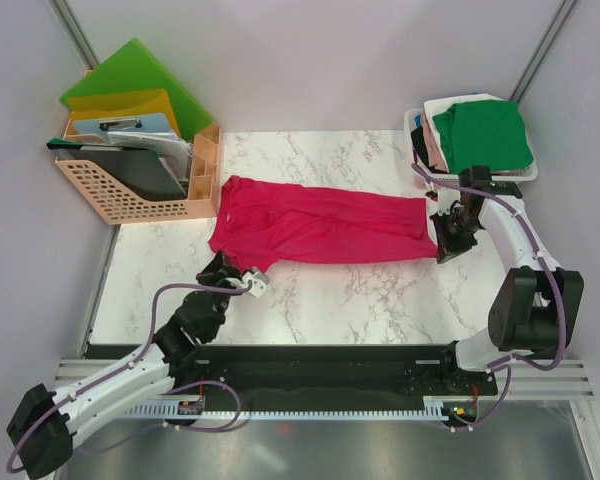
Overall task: Fold and stack the t-shirts
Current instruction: Grap the side of the flattened tshirt closest away from the robot with both arms, then fold the other side of the tshirt into a rectangle
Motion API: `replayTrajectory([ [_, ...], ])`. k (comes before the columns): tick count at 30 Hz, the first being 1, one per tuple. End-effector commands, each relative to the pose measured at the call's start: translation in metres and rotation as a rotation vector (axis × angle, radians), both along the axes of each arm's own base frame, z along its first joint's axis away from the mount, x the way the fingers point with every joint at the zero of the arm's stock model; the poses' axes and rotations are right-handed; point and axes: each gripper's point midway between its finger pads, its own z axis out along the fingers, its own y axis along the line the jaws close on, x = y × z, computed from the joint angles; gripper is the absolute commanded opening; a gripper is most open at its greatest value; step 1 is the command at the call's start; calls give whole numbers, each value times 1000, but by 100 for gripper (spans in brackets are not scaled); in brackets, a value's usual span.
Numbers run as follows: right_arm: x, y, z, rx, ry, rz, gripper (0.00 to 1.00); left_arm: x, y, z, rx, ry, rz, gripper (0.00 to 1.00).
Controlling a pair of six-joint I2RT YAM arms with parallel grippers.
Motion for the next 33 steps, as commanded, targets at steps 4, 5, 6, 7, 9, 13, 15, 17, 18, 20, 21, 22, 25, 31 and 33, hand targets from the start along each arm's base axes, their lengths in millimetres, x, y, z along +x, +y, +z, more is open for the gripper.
replayTrajectory([
  [4, 9, -16, 22, 0, -54, -8, 0, 7, 30, 63, -21, -212, 124, 2],
  [5, 8, -18, 23, -3, -60, -8, 0, 8, 35, 64, -51, -209, 145, 2],
  [6, 7, -20, 26, -4, -71, -8, 0, 8, 37, 66, -76, -211, 152, 2],
  [7, 6, -21, 29, -4, -88, -9, 0, 8, 40, 67, -93, -209, 162, 2],
  [9, 4, -20, 32, 7, -102, -3, 0, 8, 41, 65, -120, -203, 168, 2],
  [13, 5, -17, 38, 14, -144, 9, 0, 6, 46, 68, -139, -229, 177, 2],
  [15, 6, -14, 38, 31, -161, 2, 0, 5, 47, 72, -137, -251, 176, 2],
  [17, 13, -8, 38, 70, -186, -5, 0, 7, 43, 73, -105, -258, 157, 2],
  [18, 15, -6, 34, 82, -181, -6, 0, 7, 40, 80, -114, -283, 143, 2],
  [20, 18, -3, 32, 104, -178, -10, 0, 10, 35, 86, -80, -296, 128, 2],
  [21, 23, -3, 30, 106, -182, -11, 0, 12, 32, 98, -93, -320, 119, 2],
  [22, 26, -4, 28, 105, -183, -14, 0, 14, 29, 102, -91, -321, 113, 2],
  [25, 39, -6, 30, 101, -202, -17, 0, 25, 15, 112, -78, -303, 81, 2],
  [31, 74, -10, 50, 99, -267, -17, 0, 61, -6, 108, -61, -206, 44, 2],
  [33, 82, -13, 49, 93, -264, -19, 0, 74, -13, 105, -50, -180, 29, 2],
])
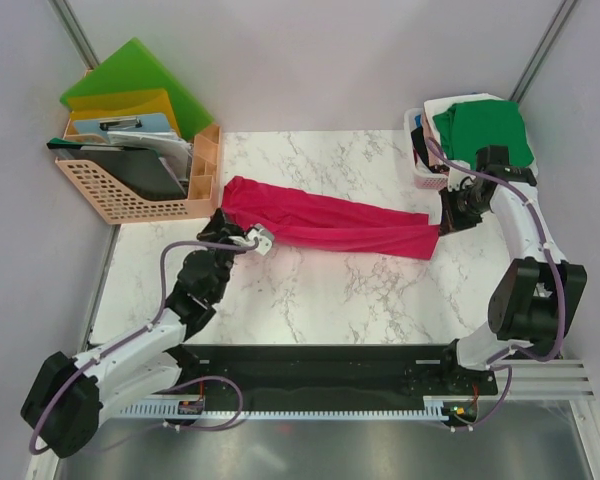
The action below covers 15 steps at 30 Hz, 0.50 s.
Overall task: Fold and stack the t-shirts
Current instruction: Fold the other side of the tshirt into a rectangle
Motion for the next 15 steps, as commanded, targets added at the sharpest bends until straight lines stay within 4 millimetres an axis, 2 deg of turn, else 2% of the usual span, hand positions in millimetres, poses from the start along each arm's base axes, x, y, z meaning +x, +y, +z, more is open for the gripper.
replayTrajectory([
  [1, 32, -4, 22, 0, -100, -5, 0, 20, -14, 20, -64, -26, -49, 2],
  [3, 42, -6, 21, 1, -97, -11, 0, 31, -18, 25, -71, -22, -59, 2],
  [4, 45, -5, 20, 6, -95, -11, 0, 39, -17, 17, -69, 1, -50, 2],
  [6, 52, -5, 14, 13, -82, -14, 0, 48, -22, 23, -79, 0, -63, 2],
  [7, 55, -5, 13, 15, -82, -15, 0, 55, -22, 14, -73, 24, -58, 2],
  [8, 57, -6, 8, 18, -68, -16, 0, 60, -24, 19, -77, 21, -60, 2],
  [10, 60, -6, 2, 20, -59, -19, 0, 71, -27, 8, -64, 53, -59, 2],
  [11, 62, -7, -4, 19, -47, -20, 0, 75, -28, 9, -64, 53, -58, 2],
  [15, 66, -7, -18, 22, -26, -23, 0, 86, -33, 0, -55, 71, -64, 2],
])
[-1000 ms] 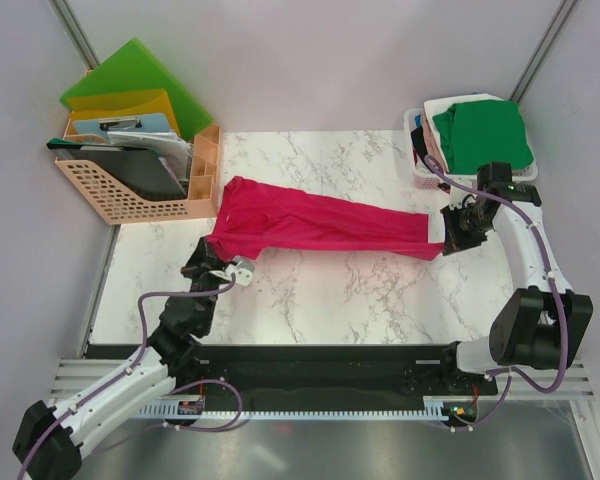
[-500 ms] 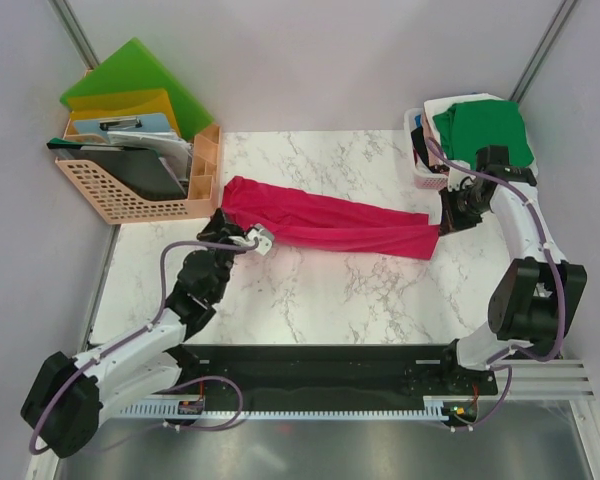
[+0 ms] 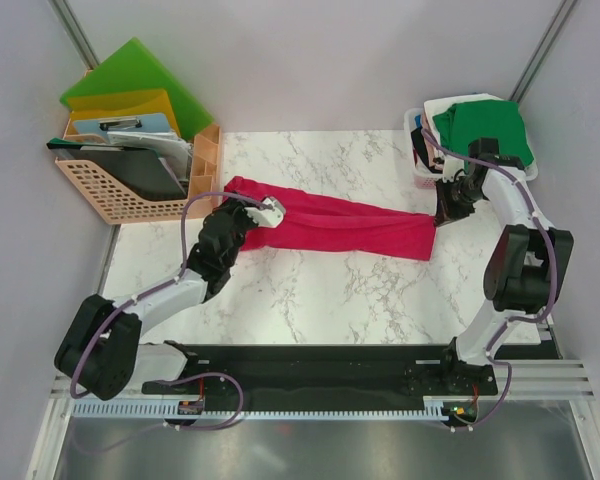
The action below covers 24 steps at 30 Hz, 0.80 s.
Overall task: Fold and stack the t-shirts
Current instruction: Fold the other side of the tshirt into a rectangle
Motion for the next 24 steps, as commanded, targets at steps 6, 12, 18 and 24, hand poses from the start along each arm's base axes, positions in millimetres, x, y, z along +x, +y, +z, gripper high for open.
replayTrajectory([
  [6, 24, 0, -15, 7, -9, -5, 0, 25, -13, 7, -74, -37, -17, 2],
  [12, 45, 3, -45, -4, 39, 1, 0, 34, -13, 8, -64, -35, -8, 2],
  [18, 68, 11, -66, -7, 51, 2, 0, 34, -11, 10, -48, -33, -5, 2],
  [24, 72, 16, -82, -7, 65, -2, 0, 34, -10, 12, -23, -36, -8, 2],
])
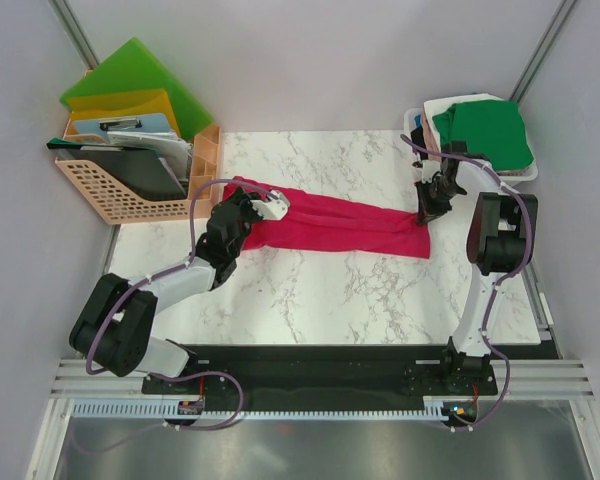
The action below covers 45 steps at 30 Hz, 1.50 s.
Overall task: Fold and stack the t-shirts
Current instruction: Fold the other side of the tshirt into a rectangle
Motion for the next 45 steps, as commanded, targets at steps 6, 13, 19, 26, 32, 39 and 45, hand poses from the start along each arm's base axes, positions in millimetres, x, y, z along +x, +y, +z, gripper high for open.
replayTrajectory([
  [6, 10, -1, -1, -10, -38, -15, 29, 9, -4, 30, -31, -71, -11, 2],
  [13, -8, -2, 27, -38, -96, 17, 74, 8, -4, 21, -6, -56, -17, 2],
  [19, -28, 0, 65, -36, -122, 48, 98, 18, -12, 8, -6, -23, -25, 2],
  [26, -51, 5, 115, -22, -191, 65, 98, 31, -16, -15, 26, 19, -19, 2],
  [32, -69, 0, 141, -58, -252, 56, 98, 33, -16, -21, 6, 19, -15, 2],
  [39, -71, -16, 150, -104, -258, 40, 98, -8, -3, 12, -103, 2, -37, 2],
  [45, -69, -6, 140, -34, -216, 50, 98, -56, 14, 24, -187, 60, -37, 2],
])
